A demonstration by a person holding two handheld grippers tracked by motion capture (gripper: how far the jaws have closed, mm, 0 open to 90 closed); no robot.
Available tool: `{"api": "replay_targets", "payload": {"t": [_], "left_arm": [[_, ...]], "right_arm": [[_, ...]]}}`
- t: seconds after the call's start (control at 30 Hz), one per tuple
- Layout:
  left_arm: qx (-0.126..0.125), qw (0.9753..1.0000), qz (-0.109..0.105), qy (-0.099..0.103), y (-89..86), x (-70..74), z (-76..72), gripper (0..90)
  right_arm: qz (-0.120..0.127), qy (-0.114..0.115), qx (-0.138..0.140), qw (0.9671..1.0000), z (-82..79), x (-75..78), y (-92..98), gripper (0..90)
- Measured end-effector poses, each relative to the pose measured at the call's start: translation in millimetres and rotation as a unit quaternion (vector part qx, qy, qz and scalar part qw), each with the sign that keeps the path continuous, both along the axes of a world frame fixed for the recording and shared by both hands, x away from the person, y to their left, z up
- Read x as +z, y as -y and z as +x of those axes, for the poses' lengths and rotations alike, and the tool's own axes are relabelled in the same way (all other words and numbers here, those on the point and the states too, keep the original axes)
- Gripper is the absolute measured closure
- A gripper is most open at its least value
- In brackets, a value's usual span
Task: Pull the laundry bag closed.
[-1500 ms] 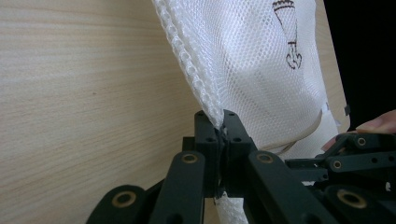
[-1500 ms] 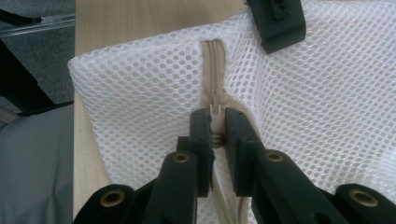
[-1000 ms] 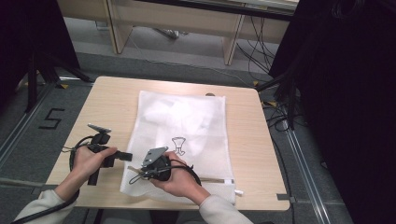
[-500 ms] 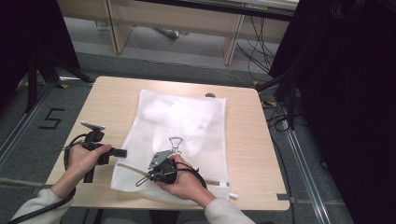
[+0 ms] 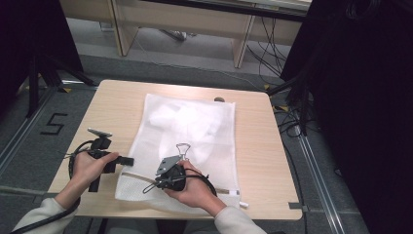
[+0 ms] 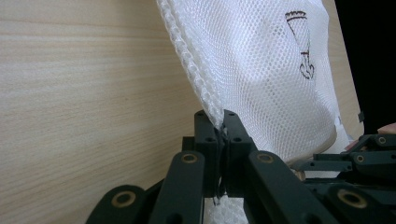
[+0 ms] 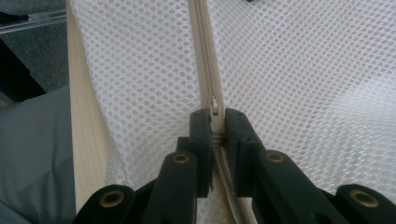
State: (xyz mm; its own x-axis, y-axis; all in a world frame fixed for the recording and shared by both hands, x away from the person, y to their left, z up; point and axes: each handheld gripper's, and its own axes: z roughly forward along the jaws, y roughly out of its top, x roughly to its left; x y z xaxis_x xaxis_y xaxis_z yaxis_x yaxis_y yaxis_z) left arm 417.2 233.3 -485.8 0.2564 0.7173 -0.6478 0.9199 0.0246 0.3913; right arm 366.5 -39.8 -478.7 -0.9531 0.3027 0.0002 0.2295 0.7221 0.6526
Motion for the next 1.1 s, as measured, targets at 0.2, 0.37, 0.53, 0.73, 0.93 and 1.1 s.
{"api": "replay_targets", "payload": {"t": [0.2,0.37,0.53,0.73,0.93,1.1], "left_arm": [[0.000,1.0000,0.002,0.003,0.0,-0.3,0.0,86.7],[0.001,1.0000,0.003,-0.005,-0.8,-0.2,-0.2,86.7],[-0.004,1.0000,0.004,-0.002,-0.8,-0.6,0.2,86.7],[0.018,0.9997,0.003,-0.019,2.1,0.7,-1.6,86.6],[0.019,0.9996,0.000,-0.020,1.8,0.7,-1.5,86.6],[0.012,0.9998,-0.005,-0.016,-0.3,-0.4,-0.5,86.6]], "right_arm": [[0.004,-0.003,-0.003,1.0000,1.3,2.6,4.0,82.7],[-0.006,-0.014,-0.001,0.9999,0.5,3.5,6.4,82.7],[-0.004,-0.014,-0.006,0.9999,-0.1,3.1,8.1,82.7],[-0.004,-0.014,-0.008,0.9999,0.2,3.3,13.5,82.8],[0.000,-0.013,-0.005,0.9999,-0.1,3.5,14.8,82.7],[0.000,-0.014,-0.009,0.9999,0.1,7.1,20.4,82.7]]}}
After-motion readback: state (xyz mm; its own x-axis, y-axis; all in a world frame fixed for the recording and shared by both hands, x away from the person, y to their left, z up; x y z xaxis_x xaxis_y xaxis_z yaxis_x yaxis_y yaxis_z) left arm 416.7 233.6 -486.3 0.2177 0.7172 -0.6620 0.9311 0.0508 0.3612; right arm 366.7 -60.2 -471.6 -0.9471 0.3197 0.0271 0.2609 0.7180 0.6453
